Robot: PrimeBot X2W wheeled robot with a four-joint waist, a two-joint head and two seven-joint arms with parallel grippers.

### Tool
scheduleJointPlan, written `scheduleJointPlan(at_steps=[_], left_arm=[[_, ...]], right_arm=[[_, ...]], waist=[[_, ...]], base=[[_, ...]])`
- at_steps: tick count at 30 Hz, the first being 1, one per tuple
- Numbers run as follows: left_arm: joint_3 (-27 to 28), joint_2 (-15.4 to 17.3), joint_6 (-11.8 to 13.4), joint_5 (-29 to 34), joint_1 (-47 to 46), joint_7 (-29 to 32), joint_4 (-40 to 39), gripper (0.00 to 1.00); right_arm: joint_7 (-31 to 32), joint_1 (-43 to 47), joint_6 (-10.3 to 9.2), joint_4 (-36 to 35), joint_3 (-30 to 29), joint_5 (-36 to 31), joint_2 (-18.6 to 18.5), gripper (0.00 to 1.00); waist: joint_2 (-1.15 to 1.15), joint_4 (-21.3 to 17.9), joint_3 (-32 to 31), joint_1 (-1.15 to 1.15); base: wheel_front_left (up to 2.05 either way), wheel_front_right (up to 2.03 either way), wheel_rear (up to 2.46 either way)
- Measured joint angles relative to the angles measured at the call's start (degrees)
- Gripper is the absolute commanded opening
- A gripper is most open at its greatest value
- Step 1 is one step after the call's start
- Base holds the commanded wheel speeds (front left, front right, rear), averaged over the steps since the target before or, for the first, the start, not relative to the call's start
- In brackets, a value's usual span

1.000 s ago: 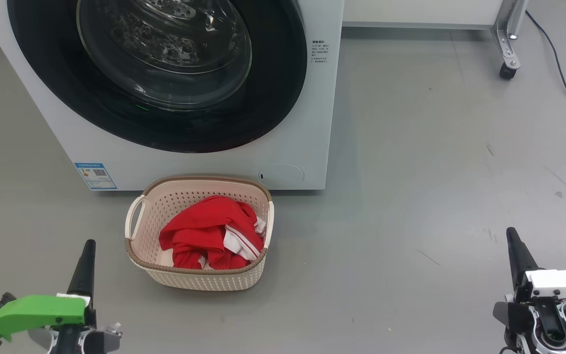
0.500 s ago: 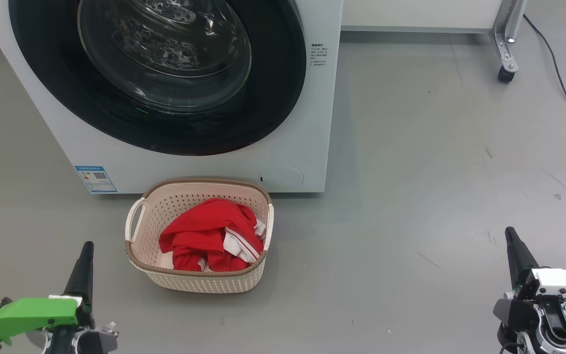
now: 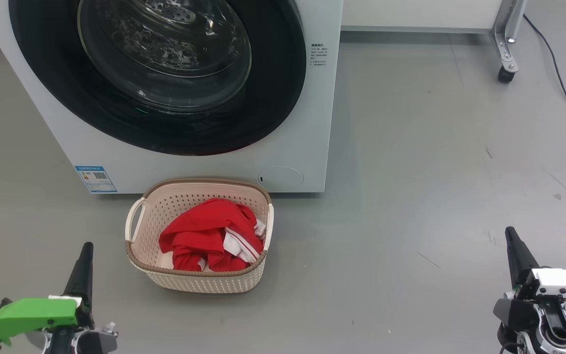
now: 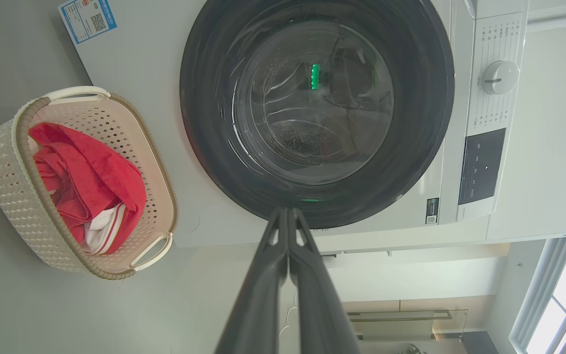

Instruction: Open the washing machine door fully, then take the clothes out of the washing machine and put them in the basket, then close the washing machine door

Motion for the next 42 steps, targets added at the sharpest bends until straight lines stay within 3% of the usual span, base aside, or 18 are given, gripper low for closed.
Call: scheduleJointPlan(at_steps=[42], left_arm=[[0.3, 0.0, 0.0, 0.0, 0.0, 0.1, 0.2, 0.00]], right_arm=[[0.0, 0.0, 0.00, 0.0, -0.1, 0.0, 0.1, 0.00]], waist=[[0.00, 0.0, 0.0, 0.00]], base=[[0.00, 0.00, 0.00]])
